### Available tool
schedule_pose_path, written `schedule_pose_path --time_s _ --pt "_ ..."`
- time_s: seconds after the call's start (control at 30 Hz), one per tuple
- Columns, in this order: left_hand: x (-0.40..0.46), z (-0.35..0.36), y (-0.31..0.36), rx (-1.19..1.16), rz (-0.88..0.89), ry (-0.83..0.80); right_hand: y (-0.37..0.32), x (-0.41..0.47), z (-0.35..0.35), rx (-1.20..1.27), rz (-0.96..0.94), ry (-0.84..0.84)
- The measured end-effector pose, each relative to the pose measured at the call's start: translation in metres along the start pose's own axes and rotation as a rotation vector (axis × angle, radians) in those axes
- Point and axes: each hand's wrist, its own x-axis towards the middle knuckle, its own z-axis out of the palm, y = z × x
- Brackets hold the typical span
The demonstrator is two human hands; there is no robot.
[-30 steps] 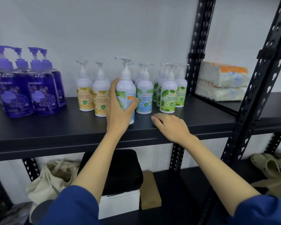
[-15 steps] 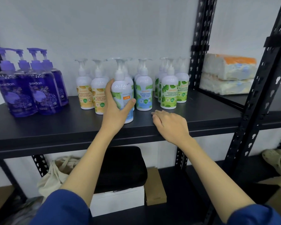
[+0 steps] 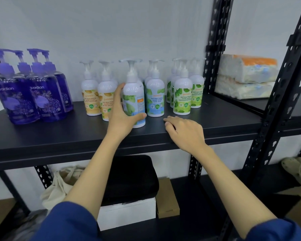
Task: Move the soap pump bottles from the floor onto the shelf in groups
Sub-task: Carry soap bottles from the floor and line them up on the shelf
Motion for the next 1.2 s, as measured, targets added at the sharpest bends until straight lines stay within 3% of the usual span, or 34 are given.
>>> schedule_pose_path --time_s 0.43,0.53,0.67,1.03,1.2 --pt "-0.0020 0.0070 0.0002 0.087 0.029 0.025 -0.0008 -0.0006 -0.0014 -0.017 -0.018 0.021" --pt "-0.0013 0.0101 -0.0037 0.121 -0.031 0.074 -0.0008 -0.0003 -0.0007 -0.019 -0.016 0.026" --pt "-0.0015 0.0072 -0.0022 0.086 -0.080 0.023 -0.0011 -0.0009 -0.0008 -0.023 -0.013 0.022" --pt "-0.0060 0.0072 -0.0052 0.098 0.000 0.076 -0.0009 -0.0016 -0.0015 -0.017 -0.015 0.025" --pt "-0.0056 0.0052 -0.0011 0.078 -0.005 -0.035 0.0002 0.0000 0.0017 -0.011 -0.010 0.025"
